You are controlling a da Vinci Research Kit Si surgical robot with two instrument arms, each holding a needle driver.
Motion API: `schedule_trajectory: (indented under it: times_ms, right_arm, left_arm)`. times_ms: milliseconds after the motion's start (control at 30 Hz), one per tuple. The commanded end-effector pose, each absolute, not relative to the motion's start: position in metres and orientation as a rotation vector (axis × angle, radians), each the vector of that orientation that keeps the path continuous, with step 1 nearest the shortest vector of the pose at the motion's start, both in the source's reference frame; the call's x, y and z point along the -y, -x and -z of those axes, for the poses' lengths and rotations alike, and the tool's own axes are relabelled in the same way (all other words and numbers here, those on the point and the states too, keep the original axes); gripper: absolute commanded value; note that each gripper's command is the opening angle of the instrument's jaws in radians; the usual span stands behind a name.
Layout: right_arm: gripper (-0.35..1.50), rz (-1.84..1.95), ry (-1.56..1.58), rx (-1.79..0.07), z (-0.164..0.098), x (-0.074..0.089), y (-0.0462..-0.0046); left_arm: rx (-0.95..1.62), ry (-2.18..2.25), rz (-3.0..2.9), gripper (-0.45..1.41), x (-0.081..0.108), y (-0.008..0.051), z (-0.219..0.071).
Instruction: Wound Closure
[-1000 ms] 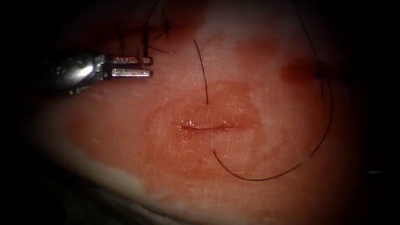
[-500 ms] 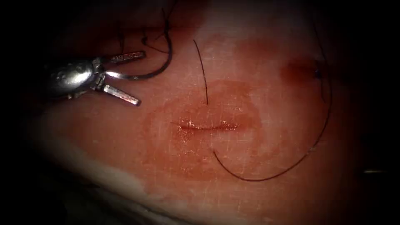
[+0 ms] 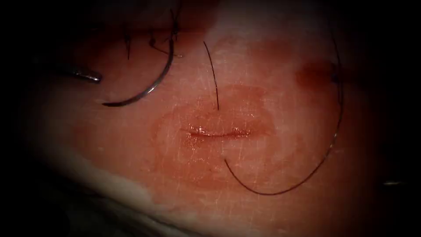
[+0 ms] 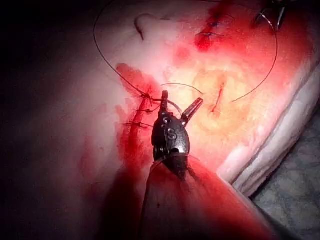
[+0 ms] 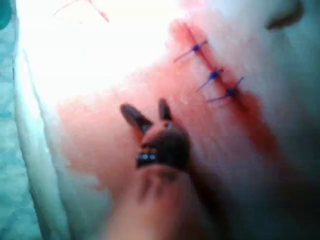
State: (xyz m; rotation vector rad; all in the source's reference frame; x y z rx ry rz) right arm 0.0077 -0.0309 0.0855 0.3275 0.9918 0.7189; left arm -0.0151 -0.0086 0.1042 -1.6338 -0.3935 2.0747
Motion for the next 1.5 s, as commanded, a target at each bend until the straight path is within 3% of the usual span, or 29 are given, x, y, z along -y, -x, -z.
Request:
schedule_trajectory:
  times_ms: [33, 367, 533, 667, 933, 1000, 1500]
  right_arm:
    - [1.05, -0.719, -0.333, -0.993, -0.086, 0.031, -0.0083]
    - [1.06, -0.728, -0.324, -0.993, -0.086, 0.032, -0.0096]
    - [1.06, -0.719, -0.337, -0.995, -0.086, 0.032, -0.0104]
    - [1.08, -0.715, -0.347, -0.996, -0.086, 0.033, -0.0117]
    - [1.06, -0.711, -0.364, -0.999, -0.086, 0.033, -0.0138]
    - [1.06, -0.707, -0.369, -1.003, -0.086, 0.033, -0.0144]
    - [1.06, -0.695, -0.378, -1.006, -0.087, 0.034, -0.0152]
  left_arm:
    - [0.397, 1.633, -2.072, 0.69, 0.009, 0.0157, -0.105]
    - [0.591, 1.604, -1.955, 0.73, 0.014, 0.0256, -0.103]
    - [0.646, 1.548, -1.889, 0.73, 0.014, 0.0278, -0.103]
    - [0.619, 1.534, -1.841, 0.83, 0.013, 0.0300, -0.103]
    - [0.652, 1.462, -1.753, 0.79, 0.013, 0.0320, -0.104]
    - [0.654, 1.404, -1.691, 0.93, 0.013, 0.0337, -0.104]
    - [0.823, 1.237, -1.350, 0.86, 0.009, 0.0403, -0.106]
